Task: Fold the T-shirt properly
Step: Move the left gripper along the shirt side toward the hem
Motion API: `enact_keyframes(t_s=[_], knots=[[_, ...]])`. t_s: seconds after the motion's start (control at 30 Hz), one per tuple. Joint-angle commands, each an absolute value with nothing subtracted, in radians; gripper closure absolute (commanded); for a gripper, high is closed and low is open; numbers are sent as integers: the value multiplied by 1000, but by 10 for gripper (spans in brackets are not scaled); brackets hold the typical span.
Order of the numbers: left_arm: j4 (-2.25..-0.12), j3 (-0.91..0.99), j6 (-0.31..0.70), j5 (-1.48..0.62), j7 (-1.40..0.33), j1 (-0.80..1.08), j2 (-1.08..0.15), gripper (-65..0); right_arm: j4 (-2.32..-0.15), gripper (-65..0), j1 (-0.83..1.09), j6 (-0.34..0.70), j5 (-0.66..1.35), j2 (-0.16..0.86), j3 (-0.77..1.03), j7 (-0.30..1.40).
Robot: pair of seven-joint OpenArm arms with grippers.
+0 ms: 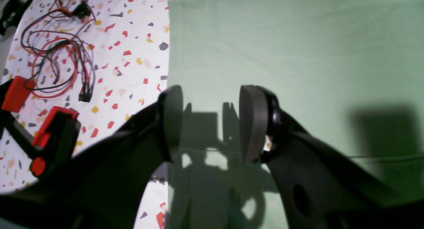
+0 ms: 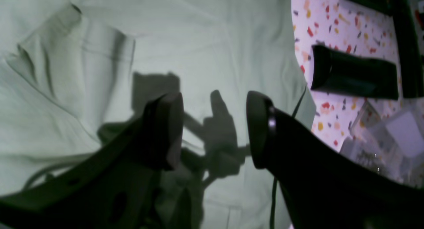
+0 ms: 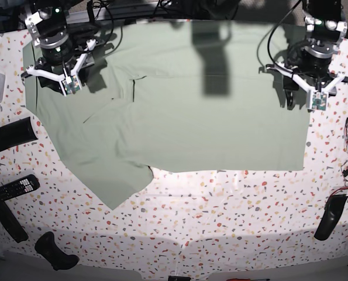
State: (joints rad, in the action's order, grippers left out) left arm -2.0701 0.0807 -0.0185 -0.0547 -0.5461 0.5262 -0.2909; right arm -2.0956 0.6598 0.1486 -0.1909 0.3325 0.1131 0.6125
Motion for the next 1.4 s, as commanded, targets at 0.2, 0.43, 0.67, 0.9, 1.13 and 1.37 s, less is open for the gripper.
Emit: enact_keyframes(t_s=[0.2, 0.43, 0.67, 0.9, 1.13, 1.37], knots=[[-2087, 85, -23, -49, -474, 402, -314, -249, -2117, -297, 564, 182, -39, 341, 118, 691], [-2087, 85, -23, -52, -477, 268, -319, -249, -2117, -297, 540, 221, 39, 340, 117, 614], [-2086, 85, -25, -52, -505, 189, -319, -402, -2117, -408, 526, 234, 64, 340, 118, 612], [-1993, 86, 50, -52, -579, 72, -319, -434, -2117, -416, 526, 235, 112, 340, 117, 610], [-1524, 86, 266, -52, -576, -171, -319, -434, -2117, -415, 526, 235, 113, 341, 117, 601], [-1074, 85, 263, -117, -553, -413, -358, -434, -2117, -415, 526, 235, 113, 341, 117, 616]])
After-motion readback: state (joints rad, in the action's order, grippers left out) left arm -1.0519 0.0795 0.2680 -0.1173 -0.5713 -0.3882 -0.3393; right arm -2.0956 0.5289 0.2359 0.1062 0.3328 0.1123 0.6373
